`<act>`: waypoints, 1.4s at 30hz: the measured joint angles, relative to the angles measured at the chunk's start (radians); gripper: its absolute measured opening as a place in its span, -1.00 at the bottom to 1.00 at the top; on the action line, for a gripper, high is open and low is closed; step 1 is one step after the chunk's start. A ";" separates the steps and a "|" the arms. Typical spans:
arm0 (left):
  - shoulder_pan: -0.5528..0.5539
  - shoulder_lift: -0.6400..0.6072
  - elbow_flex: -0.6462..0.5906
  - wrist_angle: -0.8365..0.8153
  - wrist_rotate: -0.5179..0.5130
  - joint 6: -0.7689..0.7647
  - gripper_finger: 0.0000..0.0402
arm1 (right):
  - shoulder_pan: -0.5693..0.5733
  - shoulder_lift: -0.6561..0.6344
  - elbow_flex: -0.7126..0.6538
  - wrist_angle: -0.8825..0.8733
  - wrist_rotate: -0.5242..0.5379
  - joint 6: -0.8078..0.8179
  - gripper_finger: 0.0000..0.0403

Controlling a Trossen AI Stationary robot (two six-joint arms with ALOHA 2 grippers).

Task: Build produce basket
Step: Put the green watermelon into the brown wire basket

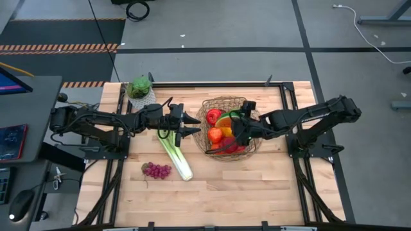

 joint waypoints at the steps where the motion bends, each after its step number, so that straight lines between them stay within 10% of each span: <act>1: 0.000 0.000 0.000 0.000 0.000 0.000 -0.13 | 0.000 0.010 0.007 -0.001 0.003 -0.023 0.66; 42: 0.000 0.000 0.000 0.004 0.000 0.000 -0.14 | 0.231 0.105 0.093 -0.064 0.467 -0.462 0.66</act>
